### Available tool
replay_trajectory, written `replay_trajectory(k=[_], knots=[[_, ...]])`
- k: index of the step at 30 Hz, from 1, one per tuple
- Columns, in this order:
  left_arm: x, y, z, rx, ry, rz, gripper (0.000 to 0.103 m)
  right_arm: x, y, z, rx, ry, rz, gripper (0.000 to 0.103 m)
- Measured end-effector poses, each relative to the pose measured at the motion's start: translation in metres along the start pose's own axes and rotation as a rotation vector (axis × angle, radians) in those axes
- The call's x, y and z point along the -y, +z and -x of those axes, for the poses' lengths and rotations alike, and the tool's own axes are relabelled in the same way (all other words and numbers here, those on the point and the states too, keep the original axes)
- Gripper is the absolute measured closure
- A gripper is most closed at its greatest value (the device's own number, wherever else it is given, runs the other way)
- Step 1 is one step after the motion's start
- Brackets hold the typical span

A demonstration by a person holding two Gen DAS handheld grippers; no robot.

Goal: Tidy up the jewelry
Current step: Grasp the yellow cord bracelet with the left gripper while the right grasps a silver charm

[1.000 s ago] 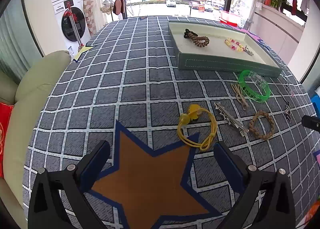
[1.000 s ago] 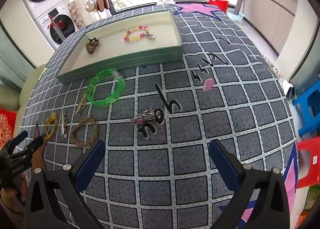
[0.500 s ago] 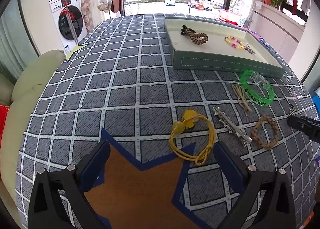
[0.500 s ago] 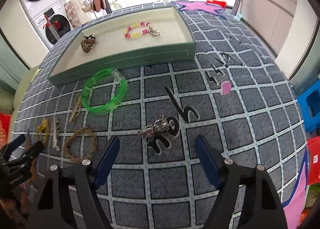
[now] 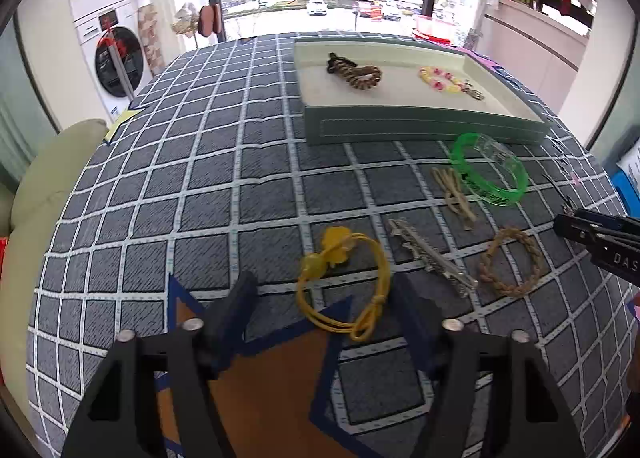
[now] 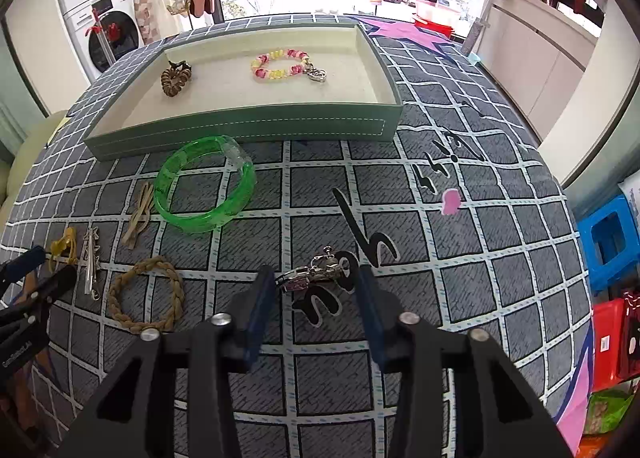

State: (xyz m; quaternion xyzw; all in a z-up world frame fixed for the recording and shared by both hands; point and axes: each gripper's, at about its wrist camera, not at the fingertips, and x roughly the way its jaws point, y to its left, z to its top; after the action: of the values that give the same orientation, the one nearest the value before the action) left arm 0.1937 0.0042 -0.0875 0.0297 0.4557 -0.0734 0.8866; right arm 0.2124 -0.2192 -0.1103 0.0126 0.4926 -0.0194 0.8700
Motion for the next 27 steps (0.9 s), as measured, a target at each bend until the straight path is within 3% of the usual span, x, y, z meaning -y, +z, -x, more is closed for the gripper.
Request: replay_trajectory(k=[5, 7, 18, 27], knots=[[0.008, 0.001, 0.002, 0.007, -0.021, -0.035, 0.059, -0.001, -0.001, 0.002, -0.002, 0.008, 0.008, 0.082], [0.009, 0.001, 0.003, 0.011, -0.026, -0.038, 0.079, 0.0, -0.002, 0.003, -0.001, 0.012, 0.005, 0.085], [-0.008, 0.002, 0.01, 0.013, -0.125, 0.064, 0.081, 0.017, -0.006, 0.011, 0.005, 0.111, -0.053, 0.086], [-0.01, 0.004, 0.026, 0.036, -0.152, 0.074, 0.081, 0.028, -0.008, 0.026, 0.026, 0.175, -0.098, 0.086]])
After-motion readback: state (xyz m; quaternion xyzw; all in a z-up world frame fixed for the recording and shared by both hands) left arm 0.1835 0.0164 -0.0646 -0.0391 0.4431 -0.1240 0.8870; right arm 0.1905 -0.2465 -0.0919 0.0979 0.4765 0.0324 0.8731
